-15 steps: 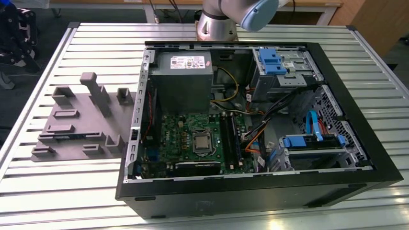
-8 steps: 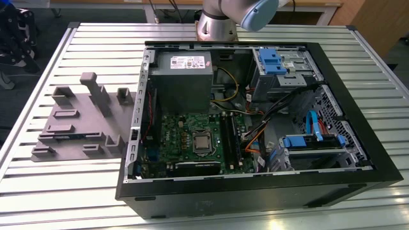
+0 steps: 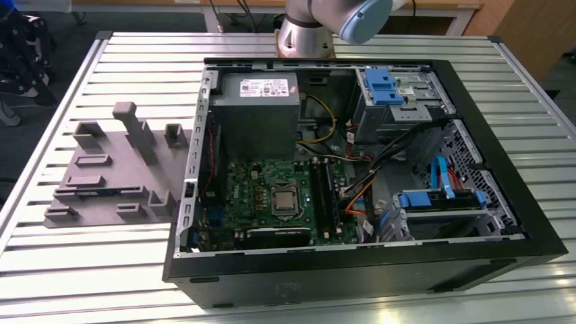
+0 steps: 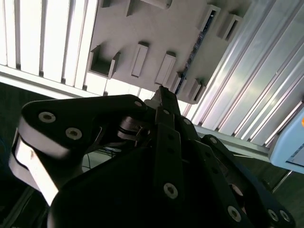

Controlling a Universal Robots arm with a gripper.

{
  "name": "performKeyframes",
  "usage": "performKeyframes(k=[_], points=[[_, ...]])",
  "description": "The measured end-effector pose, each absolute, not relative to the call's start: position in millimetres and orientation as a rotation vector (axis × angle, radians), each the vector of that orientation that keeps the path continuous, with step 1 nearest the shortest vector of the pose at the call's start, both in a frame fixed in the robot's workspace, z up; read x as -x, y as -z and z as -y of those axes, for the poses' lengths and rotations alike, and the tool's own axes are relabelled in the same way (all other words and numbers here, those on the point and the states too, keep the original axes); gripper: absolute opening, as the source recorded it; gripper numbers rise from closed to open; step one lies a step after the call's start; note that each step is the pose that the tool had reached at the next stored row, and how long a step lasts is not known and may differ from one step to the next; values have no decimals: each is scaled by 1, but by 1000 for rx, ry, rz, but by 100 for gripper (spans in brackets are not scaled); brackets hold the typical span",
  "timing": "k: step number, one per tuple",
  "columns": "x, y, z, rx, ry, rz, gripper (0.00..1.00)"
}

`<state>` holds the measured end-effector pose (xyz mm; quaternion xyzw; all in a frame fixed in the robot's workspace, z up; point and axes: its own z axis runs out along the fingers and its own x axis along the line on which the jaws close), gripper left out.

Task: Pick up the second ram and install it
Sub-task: 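Pick up the second ram and move it above second insertion slot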

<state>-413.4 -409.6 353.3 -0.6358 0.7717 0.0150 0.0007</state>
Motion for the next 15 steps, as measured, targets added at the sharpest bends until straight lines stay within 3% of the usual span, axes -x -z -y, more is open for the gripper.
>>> performKeyframes(k=[2, 5, 8, 10, 12, 13, 15], points=[[413, -352, 411, 2008, -47, -2415, 11], [413, -349, 414, 2020, -49, -2406, 24], [413, -347, 416, 2037, -51, -2395, 24], [413, -345, 417, 2050, -53, -2385, 31], [413, -343, 419, 2061, -54, -2376, 31], [413, -342, 420, 2067, -54, -2372, 37], [413, -341, 421, 2084, -54, -2357, 37]])
